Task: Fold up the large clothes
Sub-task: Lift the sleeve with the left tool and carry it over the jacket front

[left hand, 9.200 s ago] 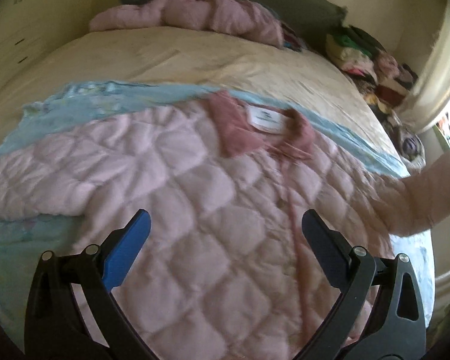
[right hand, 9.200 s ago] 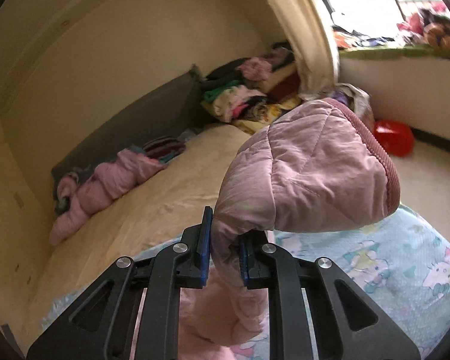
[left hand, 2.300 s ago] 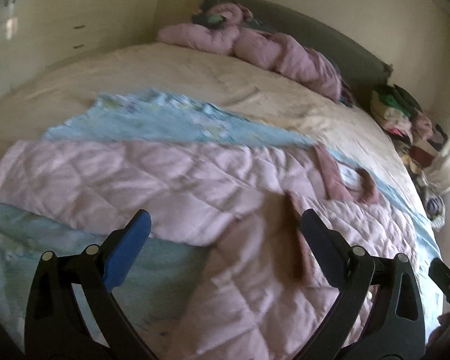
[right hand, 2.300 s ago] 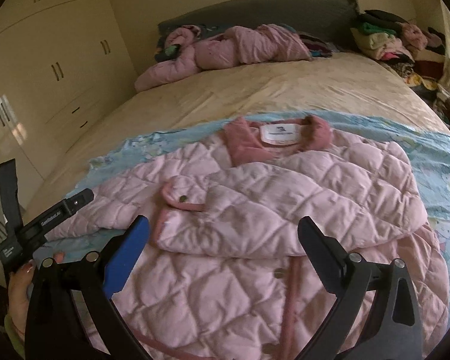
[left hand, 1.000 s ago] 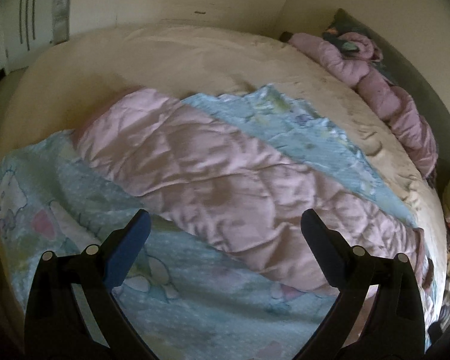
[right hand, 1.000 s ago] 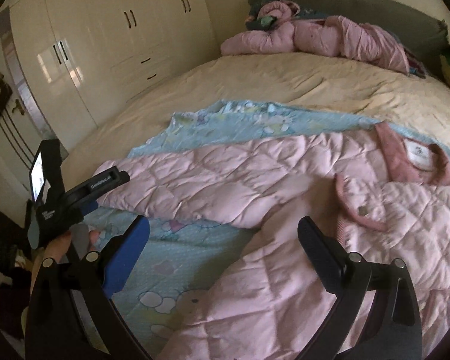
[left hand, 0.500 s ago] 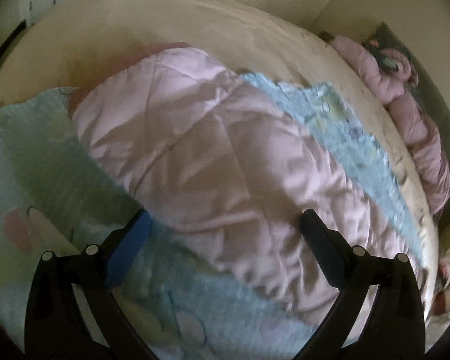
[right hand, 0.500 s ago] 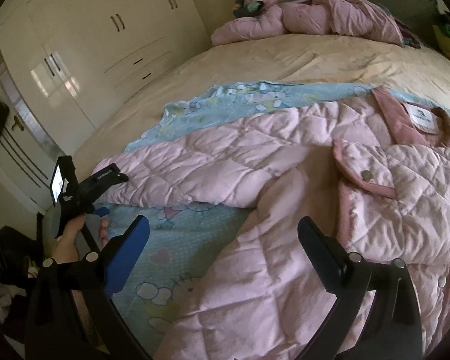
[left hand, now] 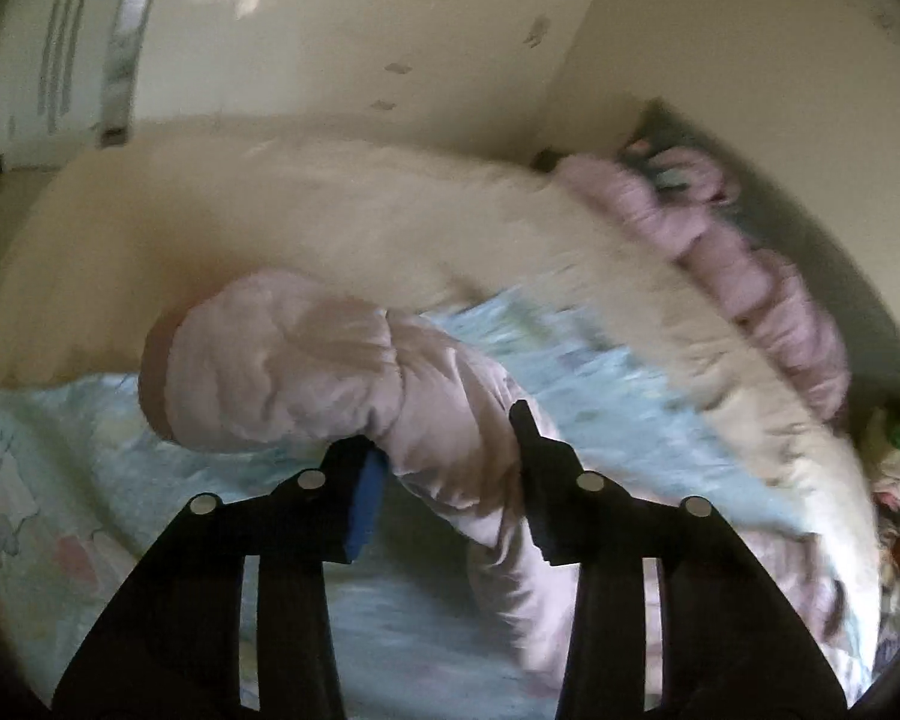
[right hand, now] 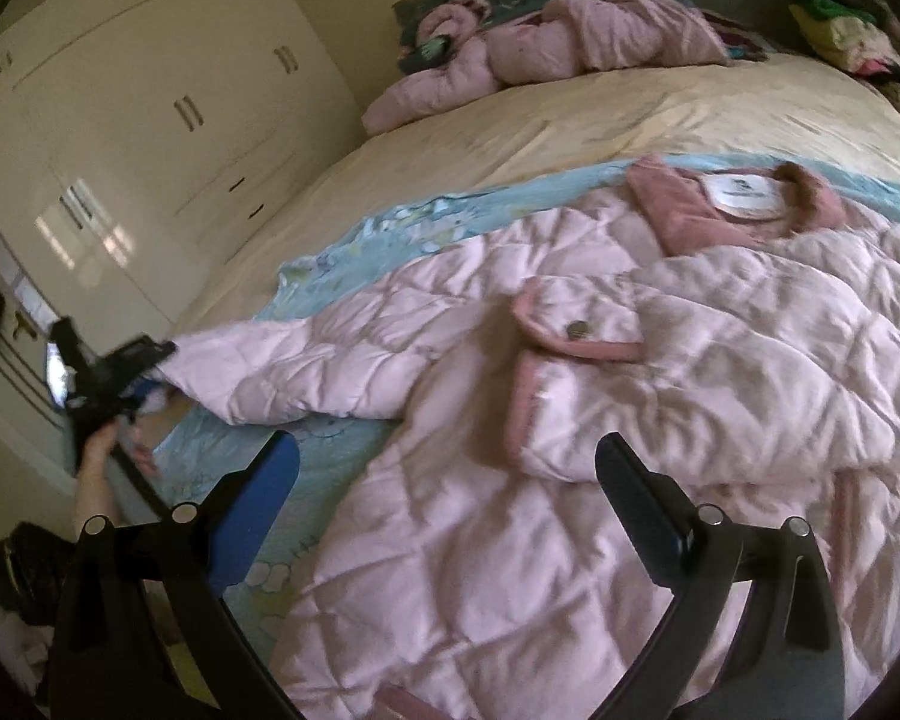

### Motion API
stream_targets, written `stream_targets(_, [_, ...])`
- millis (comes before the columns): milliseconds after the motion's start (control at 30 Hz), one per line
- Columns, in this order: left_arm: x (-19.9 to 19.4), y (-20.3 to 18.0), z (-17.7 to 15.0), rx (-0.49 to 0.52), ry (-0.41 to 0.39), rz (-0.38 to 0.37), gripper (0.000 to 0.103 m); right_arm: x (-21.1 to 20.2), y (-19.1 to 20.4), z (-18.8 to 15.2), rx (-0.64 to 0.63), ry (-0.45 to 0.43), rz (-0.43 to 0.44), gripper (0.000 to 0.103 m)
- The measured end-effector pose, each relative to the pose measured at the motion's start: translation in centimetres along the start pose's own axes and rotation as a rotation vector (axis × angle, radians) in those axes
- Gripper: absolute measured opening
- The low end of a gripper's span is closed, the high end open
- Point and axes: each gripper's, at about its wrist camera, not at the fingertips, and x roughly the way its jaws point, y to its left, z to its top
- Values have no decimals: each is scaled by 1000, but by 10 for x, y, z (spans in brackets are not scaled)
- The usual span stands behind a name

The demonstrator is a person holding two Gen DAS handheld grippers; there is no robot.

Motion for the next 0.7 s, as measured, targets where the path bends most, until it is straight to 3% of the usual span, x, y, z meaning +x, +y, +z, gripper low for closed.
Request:
stream_targets(233, [-61, -44, 10, 46, -104, -168, 18, -39, -34, -19, 64, -51, -37, 99])
stream_targets(400, [-90, -76, 5, 100, -153, -264, 17, -61, -59, -34, 119, -78, -90, 99])
stream_targets(700, [-130, -142, -17, 215, -195, -461, 17, -88, -93, -41, 206, -115, -110, 99])
